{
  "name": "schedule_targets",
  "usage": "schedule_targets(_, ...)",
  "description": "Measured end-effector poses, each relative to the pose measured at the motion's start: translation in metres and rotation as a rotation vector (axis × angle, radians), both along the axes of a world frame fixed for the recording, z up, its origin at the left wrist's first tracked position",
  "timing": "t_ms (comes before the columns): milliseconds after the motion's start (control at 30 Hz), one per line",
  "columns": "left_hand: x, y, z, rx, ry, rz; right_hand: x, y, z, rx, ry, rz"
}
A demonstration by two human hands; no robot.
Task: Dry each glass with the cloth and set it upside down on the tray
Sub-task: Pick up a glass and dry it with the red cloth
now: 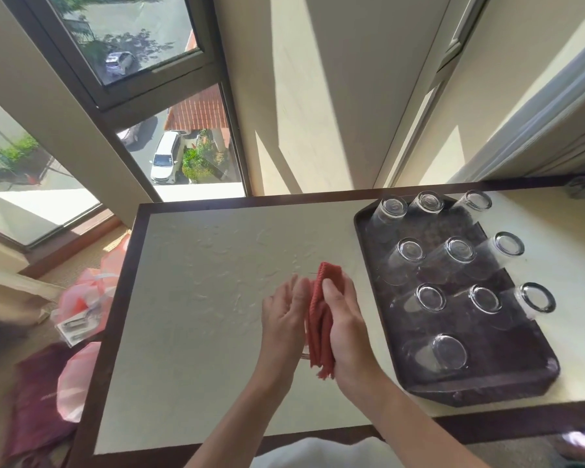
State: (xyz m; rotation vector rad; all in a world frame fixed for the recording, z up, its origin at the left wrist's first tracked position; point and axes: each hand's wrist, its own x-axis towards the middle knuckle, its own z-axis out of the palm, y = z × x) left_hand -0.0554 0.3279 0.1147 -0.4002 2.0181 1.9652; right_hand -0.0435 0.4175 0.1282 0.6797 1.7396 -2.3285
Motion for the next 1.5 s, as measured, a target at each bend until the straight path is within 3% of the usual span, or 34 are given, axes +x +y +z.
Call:
schedule_targets(167, 0.009, -0.003, -0.004, -0.087, -0.066, 0.045, -0.010, 0.000, -0.006, 0.016, -0.102, -0.045)
schedule_targets(367, 0.016, 0.003, 0.002, 0.117, -0.190, -0.004, -0.012, -0.005, -0.021, 0.118, -0.147, -0.012)
schedule_targets(533, 0.020, -0.001, 0.001, 0.143, -0.125, -0.027, -0.018, 0.006, -0.016, 0.167, -0.166, -0.116)
schedule_targets(700, 0.017, 0.000, 0.006, 0.215, -0.019, 0.023, -0.010, 0.012, -0.002, -0.101, -0.262, -0.097)
schedule_targets(833, 0.009, -0.011, 0.015, 0.119, 0.086, 0.075, 0.008, 0.003, 0.005, -0.349, -0.271, -0.014)
schedule_targets(1033, 0.013, -0.022, 0.028, 0.164, 0.257, -0.018, -0.011, 0.013, 0.010, -0.515, -0.314, -0.044)
schedule_targets(1167, 0.007, -0.020, 0.031, 0.050, 0.491, -0.082, -0.006, 0.019, 0.009, -0.646, -0.287, 0.060)
schedule_targets(1267, 0.004, -0.018, 0.023, -0.207, 0.632, -0.118, -0.002, 0.016, 0.002, -0.560, -0.316, 0.064)
schedule_targets(1400, 0.001, -0.032, 0.015, -0.280, 0.637, -0.111, -0.001, 0.018, -0.012, -0.482, -0.379, -0.119)
schedule_targets(1500, -0.003, -0.047, 0.011, -0.451, 0.588, -0.181, 0.005, 0.036, -0.008, -0.467, -0.261, -0.151)
